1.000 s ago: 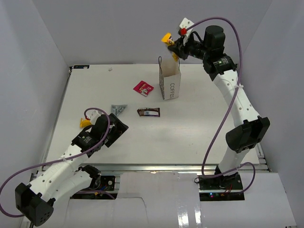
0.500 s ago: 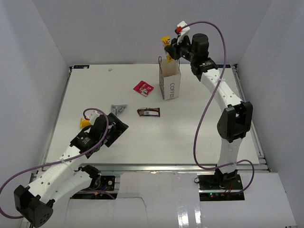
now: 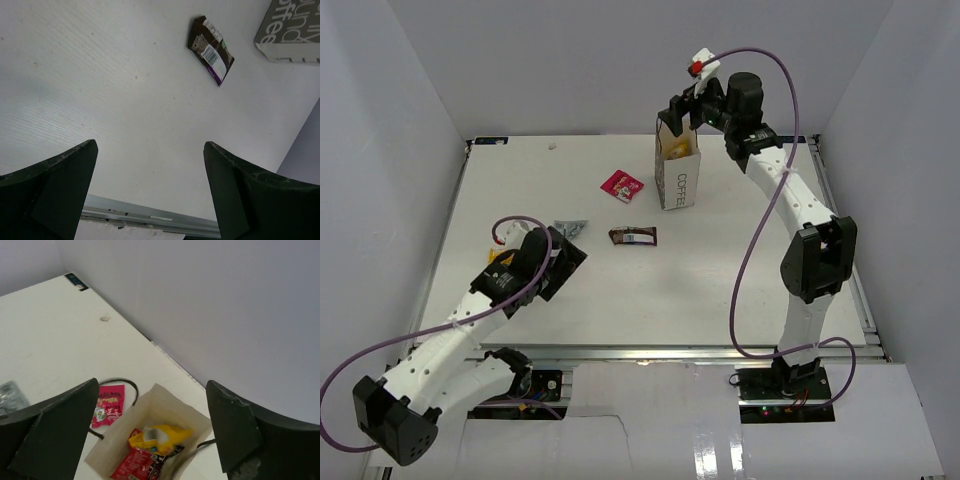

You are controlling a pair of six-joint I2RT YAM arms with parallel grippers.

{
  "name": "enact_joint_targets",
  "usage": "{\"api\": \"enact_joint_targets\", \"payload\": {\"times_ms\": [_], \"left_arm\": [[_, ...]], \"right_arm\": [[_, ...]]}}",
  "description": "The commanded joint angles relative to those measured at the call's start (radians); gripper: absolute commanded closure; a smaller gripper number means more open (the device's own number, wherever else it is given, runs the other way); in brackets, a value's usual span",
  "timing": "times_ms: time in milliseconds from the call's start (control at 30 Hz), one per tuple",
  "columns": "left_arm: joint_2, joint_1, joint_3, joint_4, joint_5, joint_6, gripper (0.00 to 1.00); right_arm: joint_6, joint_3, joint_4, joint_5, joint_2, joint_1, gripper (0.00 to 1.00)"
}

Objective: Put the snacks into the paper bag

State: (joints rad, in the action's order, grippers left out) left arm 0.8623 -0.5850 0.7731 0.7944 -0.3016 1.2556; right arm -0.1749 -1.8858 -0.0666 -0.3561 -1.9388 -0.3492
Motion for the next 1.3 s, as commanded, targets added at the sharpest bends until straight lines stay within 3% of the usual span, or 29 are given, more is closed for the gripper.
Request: {"api": "enact_joint_targets", "payload": {"times_ms": [0,100,200,367,567,667,733,1033,1200,1267], "left_arm": [[0.097,0.049,0.116,0.095,-0.09,0.065,0.03],[0.15,0.209,0.146,0.073,-0.03,0.11,0.04],[0.234,0.407,0.132,0.037,0.088,0.151,0.06],[0.417,0.641,0.141,-0.051,0.174,0.169,0.06],[0.579,0.757,0.147,-0.198,0.228,0.183,0.1],[0.662,0.789,0.169,-0.224,0.234,0.177,0.14],[0.69,0.797,0.181,-0.251,0.223,0.15,0.25],[0.779,0.847,0.196,-0.271,0.205,0.067,0.53],[0.75,0.86,0.18,-0.31,0.208,-0.016,0.89],[0.706,0.858,0.157,-0.357,0.245,-0.091,0.95]], "right_arm": [[-0.084,-0.068,0.045,-0.247,0.136,0.033,0.09],[-0.233,-0.052,0.251,-0.545,0.199,0.075,0.1],[-0.425,0.04,0.5,-0.632,0.277,0.076,0.1],[-0.587,0.414,0.583,-0.636,0.486,0.076,0.1],[-0.695,0.863,0.645,-0.627,0.717,0.101,0.1],[-0.692,0.953,0.648,-0.639,0.787,0.125,0.1],[-0.683,1.011,0.653,-0.649,0.813,0.145,0.1],[-0.656,1.061,0.657,-0.693,0.853,0.184,0.1],[-0.647,1.051,0.653,-0.707,0.839,0.184,0.1],[-0.643,1.048,0.654,-0.712,0.839,0.184,0.1]]}}
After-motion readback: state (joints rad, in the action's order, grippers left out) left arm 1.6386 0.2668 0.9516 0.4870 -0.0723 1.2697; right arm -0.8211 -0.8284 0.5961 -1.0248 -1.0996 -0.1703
